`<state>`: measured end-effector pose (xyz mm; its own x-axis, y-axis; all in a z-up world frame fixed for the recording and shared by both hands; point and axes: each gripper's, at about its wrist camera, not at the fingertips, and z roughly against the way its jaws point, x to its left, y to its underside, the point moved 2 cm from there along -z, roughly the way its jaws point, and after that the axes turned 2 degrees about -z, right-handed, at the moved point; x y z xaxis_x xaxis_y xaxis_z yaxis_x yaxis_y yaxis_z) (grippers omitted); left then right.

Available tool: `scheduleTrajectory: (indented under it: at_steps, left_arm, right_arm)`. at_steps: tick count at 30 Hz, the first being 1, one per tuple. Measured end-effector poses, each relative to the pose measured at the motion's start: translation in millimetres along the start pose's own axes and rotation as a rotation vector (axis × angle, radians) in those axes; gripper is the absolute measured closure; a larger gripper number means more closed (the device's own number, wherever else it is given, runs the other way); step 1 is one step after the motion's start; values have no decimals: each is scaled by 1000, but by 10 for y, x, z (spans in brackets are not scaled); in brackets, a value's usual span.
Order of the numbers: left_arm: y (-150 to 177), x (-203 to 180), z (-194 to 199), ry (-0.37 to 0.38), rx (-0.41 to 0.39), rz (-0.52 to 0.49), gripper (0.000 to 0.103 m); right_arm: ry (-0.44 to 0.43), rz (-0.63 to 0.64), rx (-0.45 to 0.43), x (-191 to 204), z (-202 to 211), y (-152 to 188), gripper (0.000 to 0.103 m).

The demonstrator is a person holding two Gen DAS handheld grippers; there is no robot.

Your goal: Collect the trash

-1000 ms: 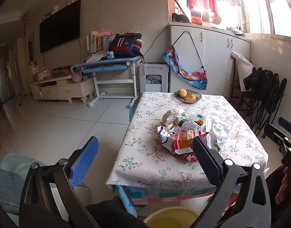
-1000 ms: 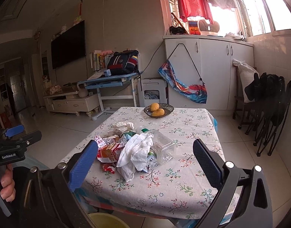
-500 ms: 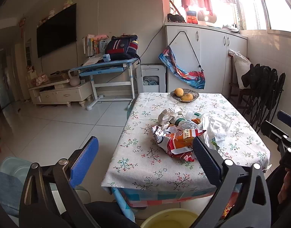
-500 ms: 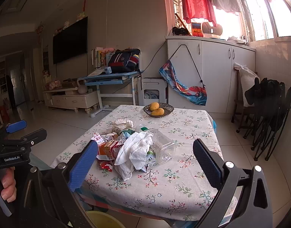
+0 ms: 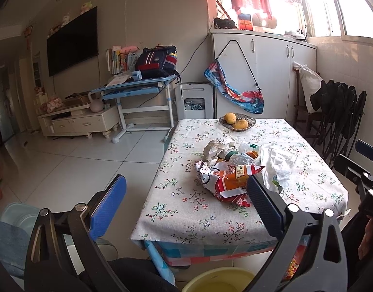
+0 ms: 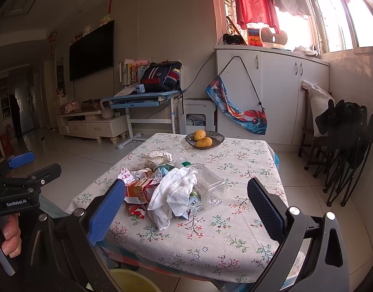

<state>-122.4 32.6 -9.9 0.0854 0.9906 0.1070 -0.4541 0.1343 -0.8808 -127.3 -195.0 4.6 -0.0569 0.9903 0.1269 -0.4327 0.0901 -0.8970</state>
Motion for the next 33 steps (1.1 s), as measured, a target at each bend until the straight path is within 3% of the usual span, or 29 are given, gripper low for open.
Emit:
scheduleTrajectory:
  at_steps: [24, 33]
  left_arm:
    - [5, 5, -8, 3, 0, 3, 7]
    - [-16, 461, -377, 62, 145, 141, 7]
  right_arm:
    - [-4, 3, 5, -2, -1, -4, 7]
    - [-60, -19, 86, 28, -171, 23, 7]
